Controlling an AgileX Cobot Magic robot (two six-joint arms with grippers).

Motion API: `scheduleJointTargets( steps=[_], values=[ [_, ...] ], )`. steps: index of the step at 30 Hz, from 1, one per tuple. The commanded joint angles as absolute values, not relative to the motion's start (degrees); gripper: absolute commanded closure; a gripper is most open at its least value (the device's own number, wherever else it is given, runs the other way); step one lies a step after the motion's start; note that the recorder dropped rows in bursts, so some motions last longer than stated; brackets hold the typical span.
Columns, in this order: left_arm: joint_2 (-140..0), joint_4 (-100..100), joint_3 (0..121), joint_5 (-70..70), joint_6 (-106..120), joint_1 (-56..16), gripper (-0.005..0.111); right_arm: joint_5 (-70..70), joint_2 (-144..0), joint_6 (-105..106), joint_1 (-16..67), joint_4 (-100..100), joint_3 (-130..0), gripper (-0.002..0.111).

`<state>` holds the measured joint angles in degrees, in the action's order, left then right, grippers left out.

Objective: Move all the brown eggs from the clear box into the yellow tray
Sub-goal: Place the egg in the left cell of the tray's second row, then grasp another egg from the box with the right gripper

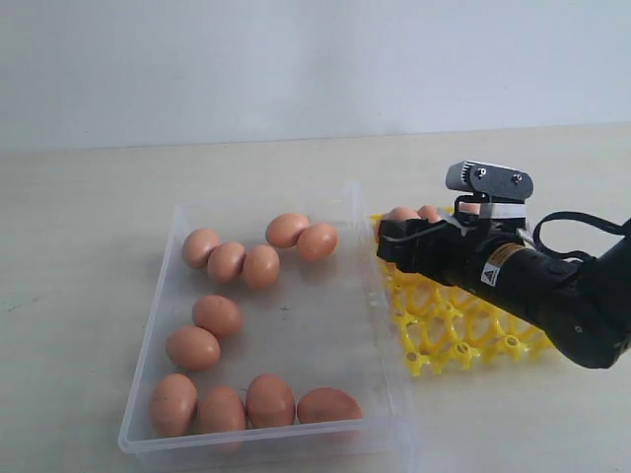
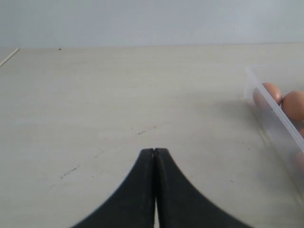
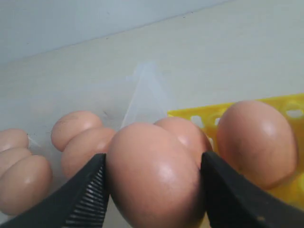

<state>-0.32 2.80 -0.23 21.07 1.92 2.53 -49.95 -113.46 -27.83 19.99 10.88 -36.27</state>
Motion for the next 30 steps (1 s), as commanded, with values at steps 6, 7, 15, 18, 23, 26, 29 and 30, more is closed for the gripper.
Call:
scheduleJointTargets(
  steps=[6, 7, 15, 18, 23, 26, 29, 30],
  values=[
    [0.0, 3.11, 0.0, 20.27, 1.59, 2.24, 0.107, -53.19, -113.88, -28.6, 19.29, 13.26, -36.07, 0.051],
    [0.0, 3.11, 0.0, 20.27, 1.59, 2.24, 0.107, -53.19, -113.88, -28.51, 19.17, 12.54, -36.07, 0.048],
    [0.0, 3.11, 0.0, 20.27, 1.59, 2.24, 0.107, -42.73, -104.4, -28.64, 19.21, 17.87, -37.62, 0.062],
    [0.0, 3.11, 0.0, 20.27, 1.59, 2.24, 0.107, -26.1, -96.64, -31.73, 20.87, 23.11, -42.85, 0.082],
    [0.0, 3.11, 0.0, 20.27, 1.59, 2.24, 0.107, 7.04, -93.68, -25.8, 30.95, 21.59, -60.35, 0.108],
    [0.0, 3.11, 0.0, 20.27, 1.59, 2.24, 0.107, 18.15, -99.52, 0.32, 37.76, -1.07, -68.5, 0.108],
    [0.0, 3.11, 0.0, 20.27, 1.59, 2.24, 0.107, 26.26, -106.73, 9.73, 40.19, -14.28, -75.97, 0.108],
    [0.0, 3.11, 0.0, 20.27, 1.59, 2.24, 0.107, 28.44, -108.79, 11.98, 40.89, -15.99, -78.02, 0.106]
  ],
)
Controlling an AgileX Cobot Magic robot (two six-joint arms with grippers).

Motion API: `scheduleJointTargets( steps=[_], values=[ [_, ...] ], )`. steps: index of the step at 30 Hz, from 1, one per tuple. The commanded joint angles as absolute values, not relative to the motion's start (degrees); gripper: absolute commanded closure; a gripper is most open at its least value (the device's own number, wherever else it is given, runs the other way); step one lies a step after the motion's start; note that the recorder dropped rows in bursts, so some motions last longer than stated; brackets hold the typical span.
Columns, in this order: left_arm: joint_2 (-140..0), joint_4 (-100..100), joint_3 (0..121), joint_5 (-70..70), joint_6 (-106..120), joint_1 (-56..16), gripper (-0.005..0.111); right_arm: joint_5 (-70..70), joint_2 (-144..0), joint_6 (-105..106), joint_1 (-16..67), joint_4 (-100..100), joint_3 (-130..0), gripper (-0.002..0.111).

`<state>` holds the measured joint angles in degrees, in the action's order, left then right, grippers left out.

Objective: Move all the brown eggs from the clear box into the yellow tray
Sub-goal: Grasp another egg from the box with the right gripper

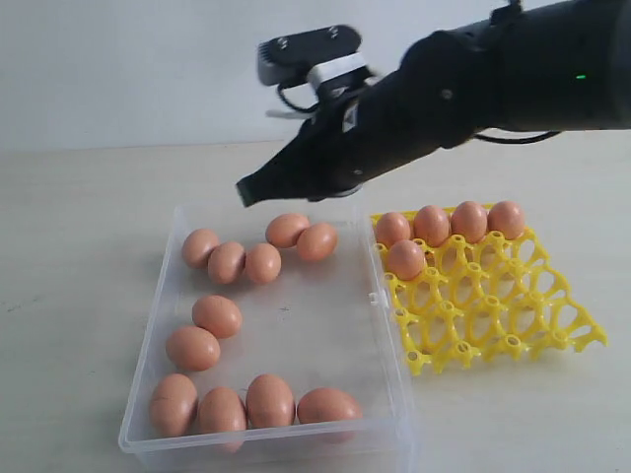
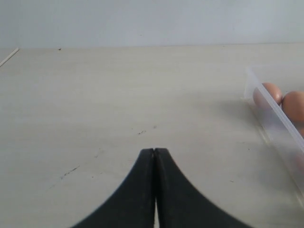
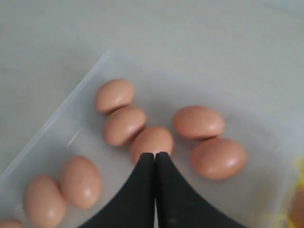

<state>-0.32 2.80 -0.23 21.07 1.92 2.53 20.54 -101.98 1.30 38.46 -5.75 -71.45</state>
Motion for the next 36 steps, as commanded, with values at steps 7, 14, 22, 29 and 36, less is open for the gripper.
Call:
scheduleJointTargets(
  steps=[7, 14, 22, 29, 36],
  values=[
    [0.0, 3.11, 0.0, 20.27, 1.59, 2.24, 0.107, 46.23, -122.39, 15.32, 42.67, -19.44, -96.0, 0.053],
    [0.0, 3.11, 0.0, 20.27, 1.59, 2.24, 0.107, 52.97, -130.37, 14.9, 43.97, -19.14, -104.77, 0.048],
    [0.0, 3.11, 0.0, 20.27, 1.59, 2.24, 0.107, 52.86, -135.83, 11.86, 43.97, -12.81, -108.25, 0.048],
    [0.0, 3.11, 0.0, 20.27, 1.59, 2.24, 0.107, 52.11, -136.87, 11.86, 43.97, -13.06, -108.35, 0.072],
    [0.0, 3.11, 0.0, 20.27, 1.59, 2.24, 0.107, 46.73, -133.13, 9.86, 42.59, -13.93, -107.68, 0.108]
  ],
)
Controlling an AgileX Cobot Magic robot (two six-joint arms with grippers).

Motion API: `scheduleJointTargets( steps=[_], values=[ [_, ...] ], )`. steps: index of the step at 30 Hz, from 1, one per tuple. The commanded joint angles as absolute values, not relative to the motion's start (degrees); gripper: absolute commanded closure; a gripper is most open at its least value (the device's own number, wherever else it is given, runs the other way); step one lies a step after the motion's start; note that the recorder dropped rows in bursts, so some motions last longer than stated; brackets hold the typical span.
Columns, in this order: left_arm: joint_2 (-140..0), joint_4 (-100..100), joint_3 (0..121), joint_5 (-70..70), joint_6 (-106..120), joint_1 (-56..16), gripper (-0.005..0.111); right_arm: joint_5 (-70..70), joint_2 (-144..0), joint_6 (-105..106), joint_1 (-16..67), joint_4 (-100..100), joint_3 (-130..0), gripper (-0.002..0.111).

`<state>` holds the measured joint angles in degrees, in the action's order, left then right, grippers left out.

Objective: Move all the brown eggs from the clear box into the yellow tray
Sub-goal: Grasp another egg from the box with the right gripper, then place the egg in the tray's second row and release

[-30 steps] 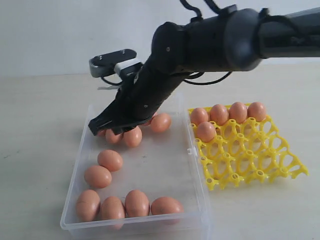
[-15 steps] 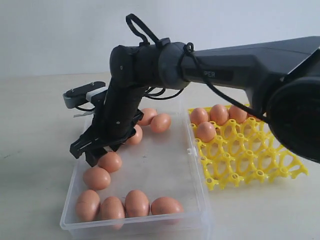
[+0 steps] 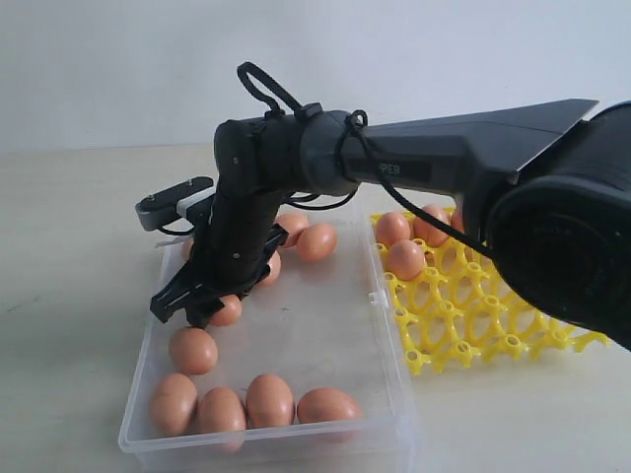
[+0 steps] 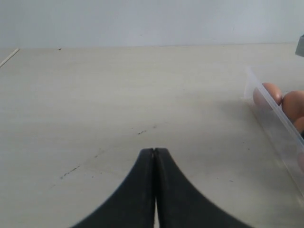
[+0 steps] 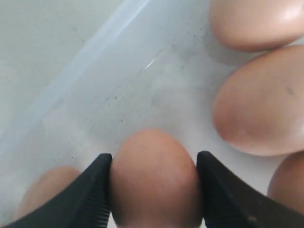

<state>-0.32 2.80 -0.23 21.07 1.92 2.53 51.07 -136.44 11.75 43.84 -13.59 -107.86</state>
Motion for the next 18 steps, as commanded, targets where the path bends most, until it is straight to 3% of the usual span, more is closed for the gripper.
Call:
scheduleJointTargets(
  steps=[1, 12, 18],
  values=[
    [0.0, 3.11, 0.0, 20.27, 1.59, 2.24, 0.107, 44.69, -131.91, 9.84, 42.25, -13.93, -106.4, 0.108],
    [0.0, 3.11, 0.0, 20.27, 1.59, 2.24, 0.107, 2.07, -109.84, 5.5, 34.46, -8.11, -69.14, 0.108],
    [0.0, 3.11, 0.0, 20.27, 1.59, 2.24, 0.107, -13.35, -102.27, 4.48, 26.32, -7.81, -52.52, 0.108]
  ],
)
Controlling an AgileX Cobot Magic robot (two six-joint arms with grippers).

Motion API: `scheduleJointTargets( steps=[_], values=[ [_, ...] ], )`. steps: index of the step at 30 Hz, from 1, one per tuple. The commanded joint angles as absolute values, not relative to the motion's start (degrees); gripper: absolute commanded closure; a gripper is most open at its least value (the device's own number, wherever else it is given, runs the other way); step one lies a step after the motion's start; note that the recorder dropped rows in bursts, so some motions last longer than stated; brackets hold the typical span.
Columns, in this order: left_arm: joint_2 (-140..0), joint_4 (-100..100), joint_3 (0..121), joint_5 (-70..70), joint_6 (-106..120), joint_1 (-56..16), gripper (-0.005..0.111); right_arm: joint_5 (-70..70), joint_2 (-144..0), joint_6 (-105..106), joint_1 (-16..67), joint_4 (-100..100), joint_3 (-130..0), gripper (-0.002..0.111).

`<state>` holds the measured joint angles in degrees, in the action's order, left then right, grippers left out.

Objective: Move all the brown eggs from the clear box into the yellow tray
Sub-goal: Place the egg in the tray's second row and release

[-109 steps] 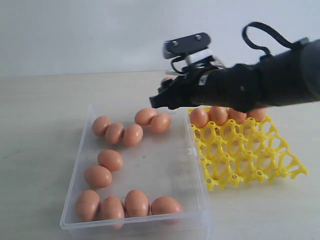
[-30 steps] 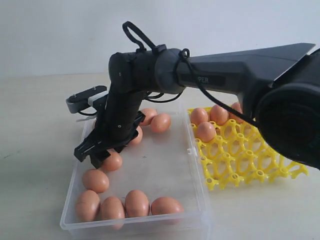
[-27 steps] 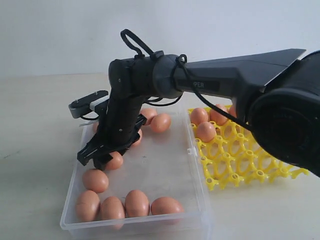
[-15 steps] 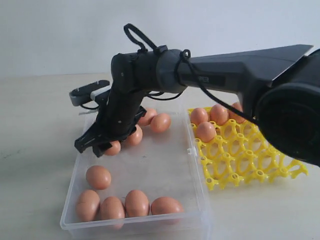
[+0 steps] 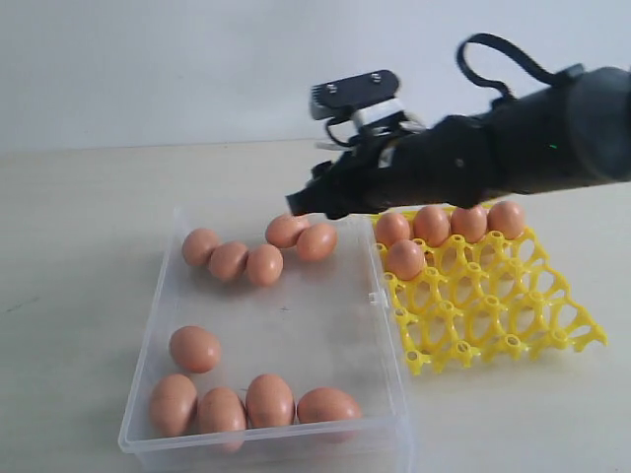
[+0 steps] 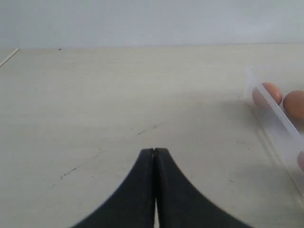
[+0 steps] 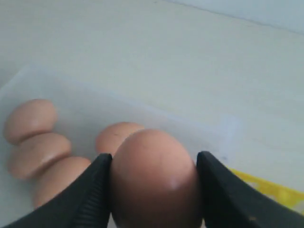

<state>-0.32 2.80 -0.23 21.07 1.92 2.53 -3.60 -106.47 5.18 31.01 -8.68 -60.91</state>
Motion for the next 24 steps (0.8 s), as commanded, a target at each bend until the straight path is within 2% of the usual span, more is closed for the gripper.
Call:
scheduleJointTargets(
  steps=[1, 8, 15, 24],
  values=[
    [0.0, 3.11, 0.0, 20.27, 1.59, 2.24, 0.107, -15.32, -101.7, 4.48, 24.95, -7.81, -50.58, 0.108],
    [0.0, 3.11, 0.0, 20.27, 1.59, 2.24, 0.107, -22.02, -102.84, 4.48, 18.58, -7.49, -44.32, 0.108],
    [0.0, 3.11, 0.0, 20.27, 1.59, 2.24, 0.107, -22.99, -106.16, -1.95, 16.88, -5.13, -44.32, 0.105],
    [0.0, 3.11, 0.0, 20.27, 1.59, 2.24, 0.107, -25.37, -110.14, -3.21, 16.5, -3.92, -44.44, 0.064]
  ],
)
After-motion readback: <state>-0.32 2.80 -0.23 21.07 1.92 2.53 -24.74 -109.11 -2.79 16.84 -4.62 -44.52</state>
